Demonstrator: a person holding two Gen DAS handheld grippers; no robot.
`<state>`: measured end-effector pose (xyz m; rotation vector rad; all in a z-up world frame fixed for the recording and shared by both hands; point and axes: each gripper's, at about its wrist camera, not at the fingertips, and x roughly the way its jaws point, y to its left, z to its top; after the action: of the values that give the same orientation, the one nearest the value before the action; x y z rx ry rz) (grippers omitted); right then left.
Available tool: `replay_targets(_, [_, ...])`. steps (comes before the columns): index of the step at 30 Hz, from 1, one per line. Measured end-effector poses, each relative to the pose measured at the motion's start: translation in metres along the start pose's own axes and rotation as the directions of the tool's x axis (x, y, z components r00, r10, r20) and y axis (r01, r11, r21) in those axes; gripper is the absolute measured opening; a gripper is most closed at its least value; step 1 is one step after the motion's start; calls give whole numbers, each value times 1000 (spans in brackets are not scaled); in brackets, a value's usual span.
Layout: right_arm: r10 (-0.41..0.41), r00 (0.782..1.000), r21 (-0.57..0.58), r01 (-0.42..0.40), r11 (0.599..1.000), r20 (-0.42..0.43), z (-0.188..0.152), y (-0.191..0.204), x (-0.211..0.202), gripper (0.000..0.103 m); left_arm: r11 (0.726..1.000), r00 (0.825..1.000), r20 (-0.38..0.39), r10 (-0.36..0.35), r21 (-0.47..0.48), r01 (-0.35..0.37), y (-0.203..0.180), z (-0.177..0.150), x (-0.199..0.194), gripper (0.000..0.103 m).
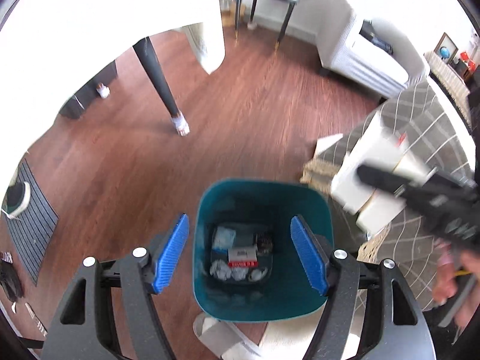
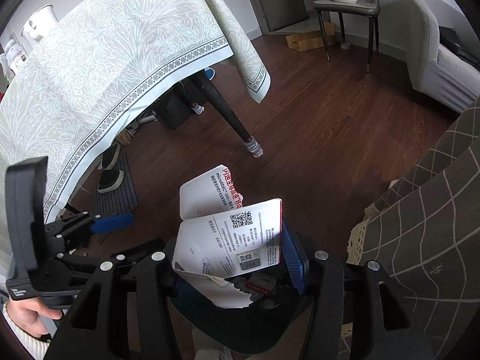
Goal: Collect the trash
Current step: 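Open right tool to drop the QR-code carton into the bin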
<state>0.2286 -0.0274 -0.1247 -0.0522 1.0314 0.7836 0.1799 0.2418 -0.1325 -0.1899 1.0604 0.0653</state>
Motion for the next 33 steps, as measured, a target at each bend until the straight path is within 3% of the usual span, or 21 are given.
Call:
replay_targets(9, [-30, 998, -22, 29, 999, -57, -18, -6, 19, 53, 1000, 989, 148, -13, -3, 14, -13, 21, -38, 69])
replay_targets(20, [-37, 994, -51, 32, 998, -102, -31, 3, 38, 53, 995, 962, 259, -86, -30, 97, -25, 42, -82, 55])
replay_targets(33, [-113, 979, -174, 83, 981, -169, -55, 22, 67, 53, 988, 933, 335, -132, -35, 152, -40, 56, -114, 49])
